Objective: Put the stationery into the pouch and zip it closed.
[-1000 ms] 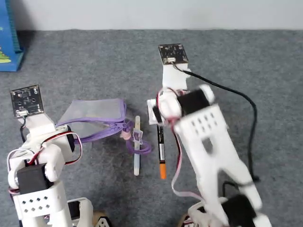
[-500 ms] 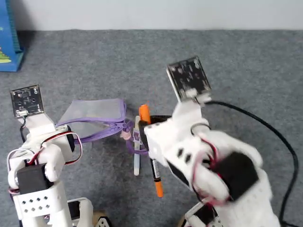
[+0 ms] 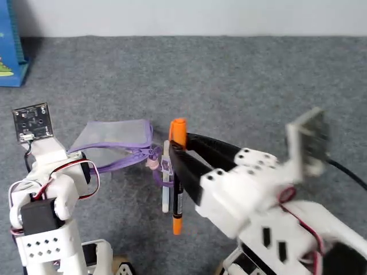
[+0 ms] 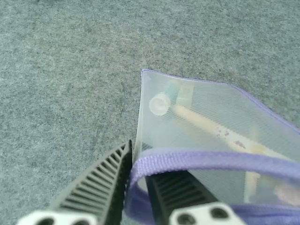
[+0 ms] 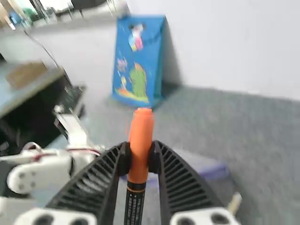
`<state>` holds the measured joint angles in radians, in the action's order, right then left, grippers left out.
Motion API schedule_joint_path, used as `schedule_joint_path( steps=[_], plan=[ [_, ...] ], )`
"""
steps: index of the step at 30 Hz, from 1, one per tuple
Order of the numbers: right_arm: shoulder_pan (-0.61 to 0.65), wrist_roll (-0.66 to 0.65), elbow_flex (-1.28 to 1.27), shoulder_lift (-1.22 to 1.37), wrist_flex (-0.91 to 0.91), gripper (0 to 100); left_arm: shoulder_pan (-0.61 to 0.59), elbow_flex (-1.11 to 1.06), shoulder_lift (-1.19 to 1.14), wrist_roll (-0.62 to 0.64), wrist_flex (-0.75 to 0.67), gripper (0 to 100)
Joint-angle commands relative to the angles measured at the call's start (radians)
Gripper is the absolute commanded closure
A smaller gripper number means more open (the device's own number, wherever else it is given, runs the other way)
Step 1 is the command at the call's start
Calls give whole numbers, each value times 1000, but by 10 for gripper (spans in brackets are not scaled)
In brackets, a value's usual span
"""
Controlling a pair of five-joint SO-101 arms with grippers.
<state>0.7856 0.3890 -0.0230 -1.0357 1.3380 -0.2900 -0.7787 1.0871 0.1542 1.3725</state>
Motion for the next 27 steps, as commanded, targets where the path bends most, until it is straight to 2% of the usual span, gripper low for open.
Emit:
schedule_joint_path(
  steps=[1, 6, 14, 21, 27],
  plan=[
    [-1, 29, 8, -39, -74, 991, -3, 44, 5, 14, 3, 990],
    [-2, 28, -229, -199, -266, 991, -5, 44, 5, 14, 3, 990],
    [-2, -17, -631, -404, -734, 991, -5, 44, 5, 14, 3, 990],
    [2, -18, -850, -354, -1075, 991, -5, 44, 5, 14, 3, 990],
    [4, -112, -962, -191, -1397, 991, -5, 44, 5, 14, 3, 990]
  ],
)
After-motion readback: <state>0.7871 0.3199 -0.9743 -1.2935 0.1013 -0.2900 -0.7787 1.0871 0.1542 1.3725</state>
